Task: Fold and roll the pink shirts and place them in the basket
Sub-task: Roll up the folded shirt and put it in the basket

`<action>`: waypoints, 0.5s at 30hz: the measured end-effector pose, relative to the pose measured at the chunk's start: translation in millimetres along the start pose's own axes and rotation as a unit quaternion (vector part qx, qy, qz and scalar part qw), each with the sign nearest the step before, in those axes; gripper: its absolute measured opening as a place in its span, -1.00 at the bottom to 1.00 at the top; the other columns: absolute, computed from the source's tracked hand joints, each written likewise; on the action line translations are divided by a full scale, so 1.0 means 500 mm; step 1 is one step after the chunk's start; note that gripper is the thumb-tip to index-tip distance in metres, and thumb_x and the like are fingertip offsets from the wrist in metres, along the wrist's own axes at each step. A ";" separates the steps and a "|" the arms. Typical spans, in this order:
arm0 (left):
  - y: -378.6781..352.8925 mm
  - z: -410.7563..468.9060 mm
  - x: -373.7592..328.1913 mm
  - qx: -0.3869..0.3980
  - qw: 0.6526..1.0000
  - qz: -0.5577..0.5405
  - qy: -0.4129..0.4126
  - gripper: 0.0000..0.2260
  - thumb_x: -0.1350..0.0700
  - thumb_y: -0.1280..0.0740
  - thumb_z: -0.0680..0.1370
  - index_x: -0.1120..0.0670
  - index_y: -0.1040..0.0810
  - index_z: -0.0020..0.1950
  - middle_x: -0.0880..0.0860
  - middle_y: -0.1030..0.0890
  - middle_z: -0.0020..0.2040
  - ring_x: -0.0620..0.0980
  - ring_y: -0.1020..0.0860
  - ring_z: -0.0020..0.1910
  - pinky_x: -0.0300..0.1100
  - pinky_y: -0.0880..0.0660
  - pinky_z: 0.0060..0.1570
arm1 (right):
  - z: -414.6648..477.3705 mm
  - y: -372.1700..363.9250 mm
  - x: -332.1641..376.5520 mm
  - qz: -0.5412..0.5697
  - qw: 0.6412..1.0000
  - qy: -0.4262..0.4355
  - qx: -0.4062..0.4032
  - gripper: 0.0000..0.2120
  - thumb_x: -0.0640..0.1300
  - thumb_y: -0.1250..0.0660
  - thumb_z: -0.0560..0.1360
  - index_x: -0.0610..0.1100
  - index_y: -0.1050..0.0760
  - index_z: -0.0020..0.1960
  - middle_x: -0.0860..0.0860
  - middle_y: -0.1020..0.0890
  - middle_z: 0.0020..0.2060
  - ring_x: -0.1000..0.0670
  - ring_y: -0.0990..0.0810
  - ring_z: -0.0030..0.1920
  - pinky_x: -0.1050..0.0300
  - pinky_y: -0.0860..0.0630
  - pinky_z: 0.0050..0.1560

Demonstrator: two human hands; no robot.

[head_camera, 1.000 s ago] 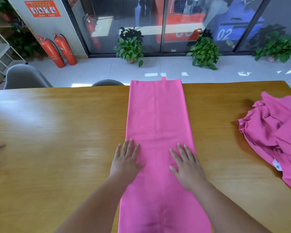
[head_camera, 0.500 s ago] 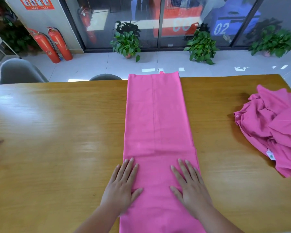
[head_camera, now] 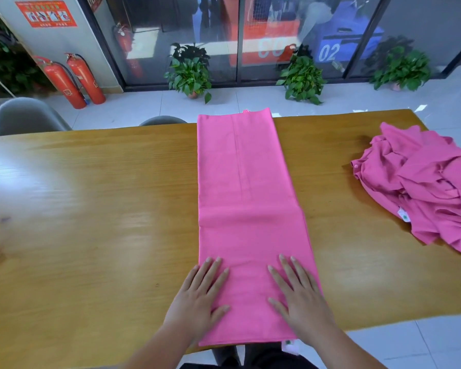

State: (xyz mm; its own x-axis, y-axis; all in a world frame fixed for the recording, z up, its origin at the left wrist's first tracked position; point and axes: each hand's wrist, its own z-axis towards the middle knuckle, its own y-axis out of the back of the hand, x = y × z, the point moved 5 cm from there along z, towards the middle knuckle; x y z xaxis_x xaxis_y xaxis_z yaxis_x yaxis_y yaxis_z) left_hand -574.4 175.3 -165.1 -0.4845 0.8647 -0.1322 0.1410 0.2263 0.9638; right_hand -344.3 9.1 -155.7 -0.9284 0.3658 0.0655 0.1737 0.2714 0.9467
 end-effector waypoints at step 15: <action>-0.007 -0.098 -0.030 0.049 0.997 -0.010 0.052 -0.21 -0.49 0.07 0.64 -0.13 0.23 0.73 -0.10 0.36 0.70 -0.02 0.37 0.67 0.08 0.23 0.63 | -0.062 -0.013 -0.017 0.023 0.999 -0.027 -0.001 -0.32 0.20 0.00 0.64 0.20 0.12 0.72 0.03 0.21 0.71 -0.11 0.18 0.71 -0.18 -0.05 0.68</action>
State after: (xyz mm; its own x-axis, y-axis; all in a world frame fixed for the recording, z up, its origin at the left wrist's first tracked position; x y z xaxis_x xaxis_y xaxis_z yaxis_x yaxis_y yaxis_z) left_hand -610.1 139.6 -155.1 -0.5740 0.8099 -0.1210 0.2113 0.2892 0.9337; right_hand -347.5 -23.3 -152.9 -0.9004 0.4253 0.0917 0.2149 0.2513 0.9438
